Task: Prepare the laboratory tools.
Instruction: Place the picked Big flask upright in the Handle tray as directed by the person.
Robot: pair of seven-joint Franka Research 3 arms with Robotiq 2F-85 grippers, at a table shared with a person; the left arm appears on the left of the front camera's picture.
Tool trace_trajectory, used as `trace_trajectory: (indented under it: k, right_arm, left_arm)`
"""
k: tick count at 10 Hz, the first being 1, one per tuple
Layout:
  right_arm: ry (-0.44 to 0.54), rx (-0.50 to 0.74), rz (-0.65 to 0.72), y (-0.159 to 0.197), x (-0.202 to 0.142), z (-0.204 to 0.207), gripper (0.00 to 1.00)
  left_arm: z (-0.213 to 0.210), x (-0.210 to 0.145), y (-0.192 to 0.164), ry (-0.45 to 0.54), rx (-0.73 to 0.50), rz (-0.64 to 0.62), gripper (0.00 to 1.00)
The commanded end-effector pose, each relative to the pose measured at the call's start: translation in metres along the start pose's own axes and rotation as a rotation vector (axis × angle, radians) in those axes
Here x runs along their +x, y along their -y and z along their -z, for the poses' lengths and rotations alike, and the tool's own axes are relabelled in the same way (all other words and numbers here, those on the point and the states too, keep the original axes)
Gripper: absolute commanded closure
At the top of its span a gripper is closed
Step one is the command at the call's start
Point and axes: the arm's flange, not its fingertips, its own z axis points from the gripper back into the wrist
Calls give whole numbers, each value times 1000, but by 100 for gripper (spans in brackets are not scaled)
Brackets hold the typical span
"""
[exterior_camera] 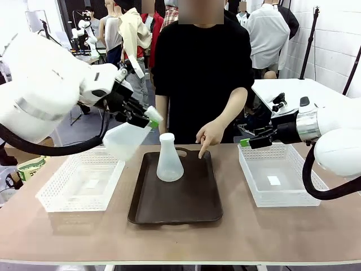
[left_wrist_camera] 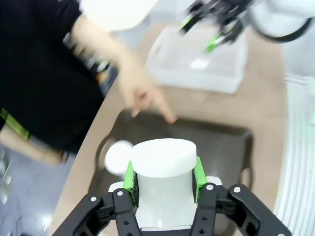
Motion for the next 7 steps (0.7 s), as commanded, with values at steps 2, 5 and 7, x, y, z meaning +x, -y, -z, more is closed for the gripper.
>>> trace_trajectory:
  k: [2,5,7]
  right_arm:
    - [4,-1,7,-1,2,-3,0]
    - [4,-1,7,-1,2,-3,0]
    - [4,-1,7,-1,2,-3,0]
  left_arm:
    - [-5,-63,-36,266,-482,42,100]
    - [25,-74,-42,360,-541,81,100]
    - [58,-79,-46,463,-554,118,100]
